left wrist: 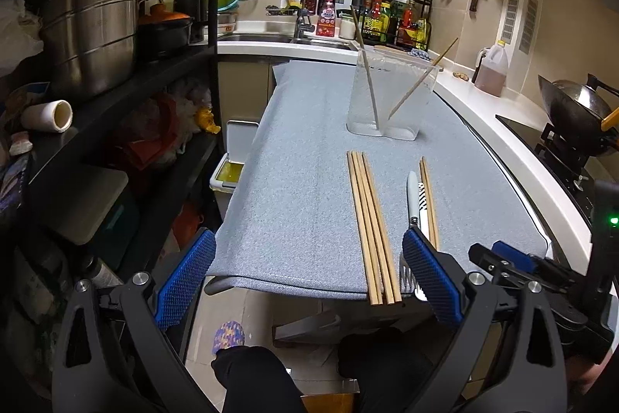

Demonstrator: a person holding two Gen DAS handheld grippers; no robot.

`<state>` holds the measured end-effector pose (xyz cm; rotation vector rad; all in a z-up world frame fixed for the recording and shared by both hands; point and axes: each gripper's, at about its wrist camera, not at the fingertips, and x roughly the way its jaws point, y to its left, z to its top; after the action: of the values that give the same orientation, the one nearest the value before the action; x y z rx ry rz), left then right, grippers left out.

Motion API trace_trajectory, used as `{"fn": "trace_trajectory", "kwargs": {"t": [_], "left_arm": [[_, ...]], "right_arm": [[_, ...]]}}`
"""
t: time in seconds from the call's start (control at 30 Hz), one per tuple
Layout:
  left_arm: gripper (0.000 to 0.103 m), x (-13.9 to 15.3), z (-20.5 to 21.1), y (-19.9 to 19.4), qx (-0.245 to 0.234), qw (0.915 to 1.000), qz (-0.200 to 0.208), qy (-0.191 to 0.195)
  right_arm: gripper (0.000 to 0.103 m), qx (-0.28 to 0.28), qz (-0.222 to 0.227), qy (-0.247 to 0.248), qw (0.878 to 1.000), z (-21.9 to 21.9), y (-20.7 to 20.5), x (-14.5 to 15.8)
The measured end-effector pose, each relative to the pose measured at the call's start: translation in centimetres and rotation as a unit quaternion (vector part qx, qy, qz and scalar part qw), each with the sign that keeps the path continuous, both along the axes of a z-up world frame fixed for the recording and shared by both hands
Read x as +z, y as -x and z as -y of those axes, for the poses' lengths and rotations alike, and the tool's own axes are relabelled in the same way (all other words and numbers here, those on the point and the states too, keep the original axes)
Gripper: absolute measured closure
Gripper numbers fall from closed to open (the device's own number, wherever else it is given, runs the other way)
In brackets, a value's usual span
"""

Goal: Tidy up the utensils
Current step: 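Close the right tool on a single chopstick while the left tool grasps another chopstick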

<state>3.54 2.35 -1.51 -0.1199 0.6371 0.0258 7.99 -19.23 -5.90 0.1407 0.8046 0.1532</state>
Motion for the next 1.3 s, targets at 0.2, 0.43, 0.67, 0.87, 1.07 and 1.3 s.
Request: {"fn": "trace_trajectory", "kwargs": {"t": [0.2,0.43,0.67,0.87,1.07,1.3], "left_arm": [[0.009,-0.4,-0.4,-0.2,0.008,0.9999,-0.006,-0.001],[0.009,-0.8,-0.4,-0.5,0.012,0.9999,-0.012,-0.002],[0.009,-1.2,-0.5,-1.0,0.012,0.9998,-0.016,-0.001],[0.009,-2.3,-0.2,-1.7,0.008,0.9999,0.005,-0.003],[0.009,-4.3,1.0,-2.9,-0.009,1.0,0.001,0.0],[0.009,-6.4,2.1,-4.5,-0.017,0.9997,-0.012,-0.014]], "right_arm": [[0.063,-0.003,-0.021,-0.002,1.0,-1.0,-1.4,-1.9],[0.063,-0.005,-0.025,0.024,0.999,-1.7,-2.4,-2.7],[0.063,-0.013,-0.004,0.066,0.998,-1.1,-2.5,-2.7],[0.062,-0.037,0.013,0.108,0.993,0.7,-2.4,-2.5],[0.061,-0.033,0.025,0.139,0.989,0.6,-2.1,-2.8],[0.061,-0.037,0.023,0.1,0.994,2.0,-2.4,-3.1]]}}
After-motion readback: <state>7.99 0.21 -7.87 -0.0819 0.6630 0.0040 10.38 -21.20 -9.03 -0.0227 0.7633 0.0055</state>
